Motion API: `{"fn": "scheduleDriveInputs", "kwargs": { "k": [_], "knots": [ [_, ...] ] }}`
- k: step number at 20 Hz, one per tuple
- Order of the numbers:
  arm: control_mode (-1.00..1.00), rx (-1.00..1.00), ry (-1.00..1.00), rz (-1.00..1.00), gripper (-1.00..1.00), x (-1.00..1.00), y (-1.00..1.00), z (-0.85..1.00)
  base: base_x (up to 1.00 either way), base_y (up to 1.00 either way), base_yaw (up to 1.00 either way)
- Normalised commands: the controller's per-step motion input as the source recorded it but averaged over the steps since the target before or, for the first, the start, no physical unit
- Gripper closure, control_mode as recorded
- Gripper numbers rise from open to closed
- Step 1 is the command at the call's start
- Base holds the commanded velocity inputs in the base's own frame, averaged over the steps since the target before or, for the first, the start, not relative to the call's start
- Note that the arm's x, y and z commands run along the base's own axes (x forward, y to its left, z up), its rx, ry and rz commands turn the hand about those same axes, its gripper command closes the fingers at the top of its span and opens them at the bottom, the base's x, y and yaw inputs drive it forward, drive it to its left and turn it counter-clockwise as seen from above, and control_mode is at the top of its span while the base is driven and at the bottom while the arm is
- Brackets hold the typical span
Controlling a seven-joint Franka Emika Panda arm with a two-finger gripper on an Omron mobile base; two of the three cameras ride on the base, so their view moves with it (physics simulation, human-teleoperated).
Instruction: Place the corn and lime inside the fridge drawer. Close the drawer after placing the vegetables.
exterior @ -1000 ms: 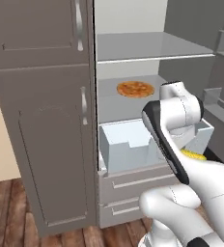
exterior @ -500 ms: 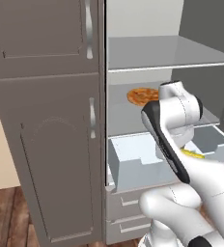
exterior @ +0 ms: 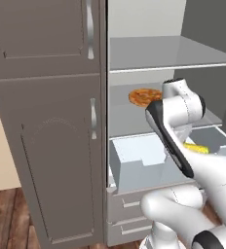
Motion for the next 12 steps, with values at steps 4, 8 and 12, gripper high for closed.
{"fn": "scheduleDriveInputs", "kwargs": {
  "k": [4, 8, 12],
  "knots": [
    [-1.00, 0.00, 0.00, 0.35, 1.00, 1.00, -0.16, 0.00, 0.00, 0.00, 0.00],
    [-1.00, 0.01, 0.07, 0.33, 1.00, 1.00, -0.08, -0.52, 0.00, 0.00, 0.00],
    [-1.00, 0.00, 0.05, 0.32, 1.00, 1.00, -0.04, -0.61, 0.00, 0.00, 0.00]
  ]
}}
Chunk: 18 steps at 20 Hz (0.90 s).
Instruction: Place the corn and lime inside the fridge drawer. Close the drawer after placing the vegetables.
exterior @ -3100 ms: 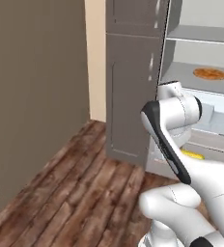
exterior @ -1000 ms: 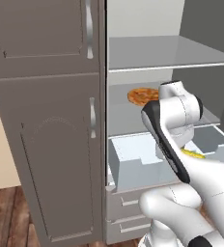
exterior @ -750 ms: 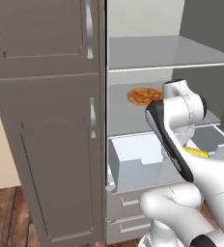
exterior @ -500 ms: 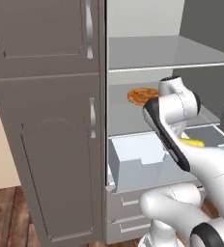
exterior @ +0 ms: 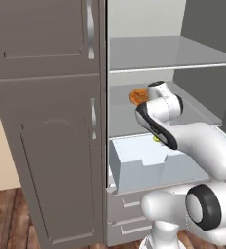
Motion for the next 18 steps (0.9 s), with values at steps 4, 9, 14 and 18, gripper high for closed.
{"fn": "scheduleDriveInputs", "kwargs": {
  "k": [4, 9, 14, 18],
  "knots": [
    [-1.00, 0.08, 0.01, 0.33, 1.00, 0.58, -0.21, -0.46, 0.00, 0.00, 0.00],
    [-1.00, 0.16, 0.00, 0.11, 1.00, 0.05, -0.23, -0.52, 0.00, 0.00, 0.00],
    [-1.00, 0.13, -0.04, 0.08, 1.00, 0.41, -0.22, -0.21, 0.00, 0.00, 0.00],
    [-1.00, 0.03, -0.07, 0.10, 1.00, 0.43, -0.08, -0.06, 0.00, 0.00, 0.00]
  ]
}}
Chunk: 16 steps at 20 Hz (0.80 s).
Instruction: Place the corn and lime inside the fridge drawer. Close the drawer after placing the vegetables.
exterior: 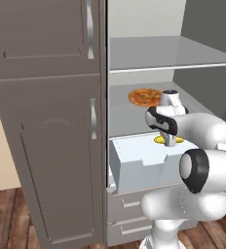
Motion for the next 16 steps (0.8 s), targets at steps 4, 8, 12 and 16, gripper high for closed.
{"fn": "scheduleDriveInputs", "kwargs": {
  "k": [4, 8, 12, 16],
  "knots": [
    [-1.00, 0.09, -0.04, 0.12, 1.00, 0.06, -0.18, -0.36, 0.00, 0.00, 0.00],
    [-1.00, 0.16, 0.00, 0.08, 1.00, 0.02, -0.28, -0.33, 0.00, 0.00, 0.00],
    [-1.00, 0.13, 0.00, 0.04, 1.00, 0.24, -0.19, -0.21, 0.00, 0.00, 0.00],
    [-1.00, 0.11, -0.02, 0.04, 1.00, 0.16, -0.10, -0.28, 0.00, 0.00, 0.00]
  ]
}}
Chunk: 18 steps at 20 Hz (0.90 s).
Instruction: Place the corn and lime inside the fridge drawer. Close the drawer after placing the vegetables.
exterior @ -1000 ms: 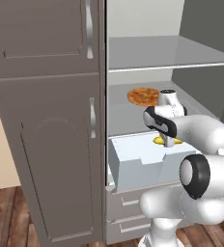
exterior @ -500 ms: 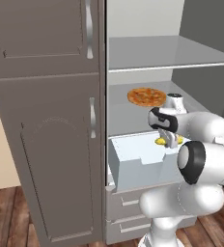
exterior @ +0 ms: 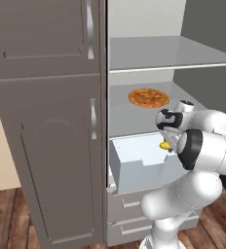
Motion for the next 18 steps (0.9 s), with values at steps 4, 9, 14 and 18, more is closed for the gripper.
{"fn": "scheduleDriveInputs", "kwargs": {
  "k": [4, 9, 14, 18],
  "knots": [
    [-1.00, 0.10, -0.03, 0.04, 1.00, 0.01, -0.03, -0.26, 0.00, 0.00, 0.00],
    [-1.00, 0.04, -0.02, 0.03, 1.00, 0.00, 0.00, -0.17, 0.00, 0.00, 0.00],
    [-1.00, 0.00, 0.00, 0.04, 1.00, 0.02, 0.01, -0.10, 0.00, 0.00, 0.00],
    [-1.00, 0.00, 0.02, 0.04, 1.00, 0.02, 0.00, -0.33, 0.00, 0.00, 0.00]
  ]
}}
